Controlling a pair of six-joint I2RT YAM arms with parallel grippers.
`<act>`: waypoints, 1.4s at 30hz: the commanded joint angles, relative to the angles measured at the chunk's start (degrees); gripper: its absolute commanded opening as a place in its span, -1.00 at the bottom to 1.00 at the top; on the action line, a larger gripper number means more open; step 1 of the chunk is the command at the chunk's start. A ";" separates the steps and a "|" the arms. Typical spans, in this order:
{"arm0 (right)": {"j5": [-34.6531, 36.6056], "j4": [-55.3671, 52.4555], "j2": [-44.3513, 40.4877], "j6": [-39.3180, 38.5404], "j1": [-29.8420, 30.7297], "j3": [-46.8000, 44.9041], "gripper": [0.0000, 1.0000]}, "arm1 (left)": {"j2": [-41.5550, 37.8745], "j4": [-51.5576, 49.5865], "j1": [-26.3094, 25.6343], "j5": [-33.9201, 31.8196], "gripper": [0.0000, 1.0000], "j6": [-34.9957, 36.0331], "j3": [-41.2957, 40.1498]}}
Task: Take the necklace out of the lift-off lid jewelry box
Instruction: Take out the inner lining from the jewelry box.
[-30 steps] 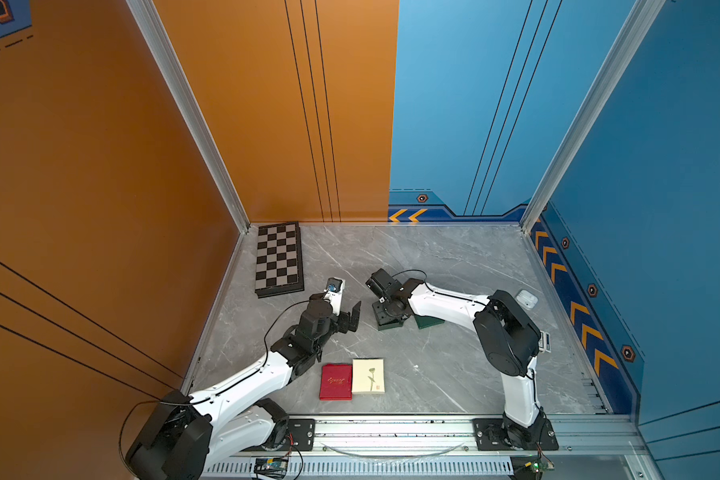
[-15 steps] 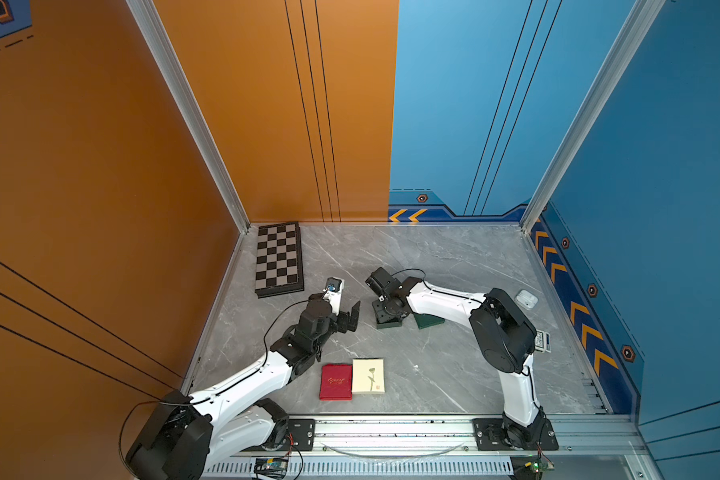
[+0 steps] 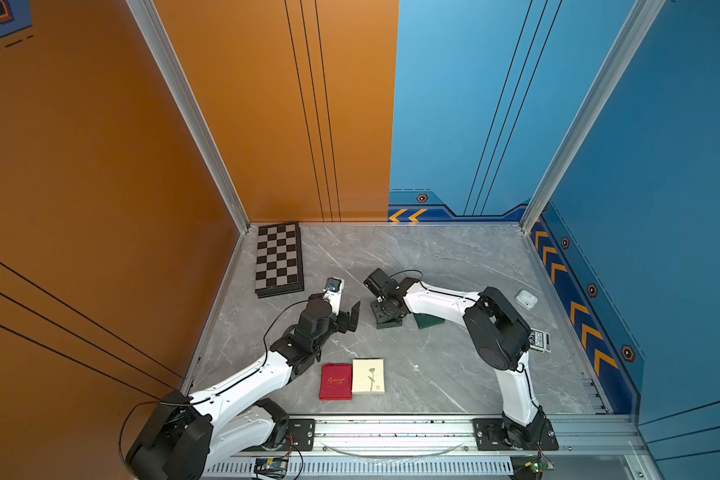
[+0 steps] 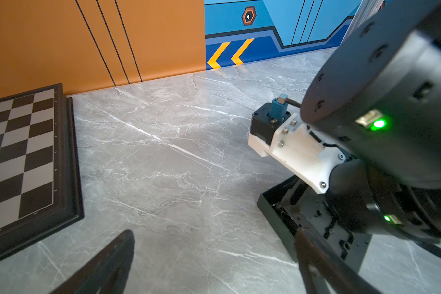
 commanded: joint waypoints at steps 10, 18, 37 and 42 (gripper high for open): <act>-2.04 -1.71 -0.24 0.34 -1.62 -0.88 -0.65 | -2.17 -3.04 0.56 1.69 0.89 -0.62 2.53; -2.71 -1.68 -4.81 -0.19 -1.87 -0.81 -0.71 | -2.20 -4.88 0.64 3.03 0.84 -0.81 3.61; -3.53 -1.69 -16.19 0.23 -1.96 -3.35 -0.74 | 1.79 -7.37 2.43 18.66 0.83 -5.01 7.53; -4.41 -1.63 -18.46 0.10 -1.97 -3.30 -0.74 | 5.65 -6.55 3.61 26.33 0.81 -9.89 9.43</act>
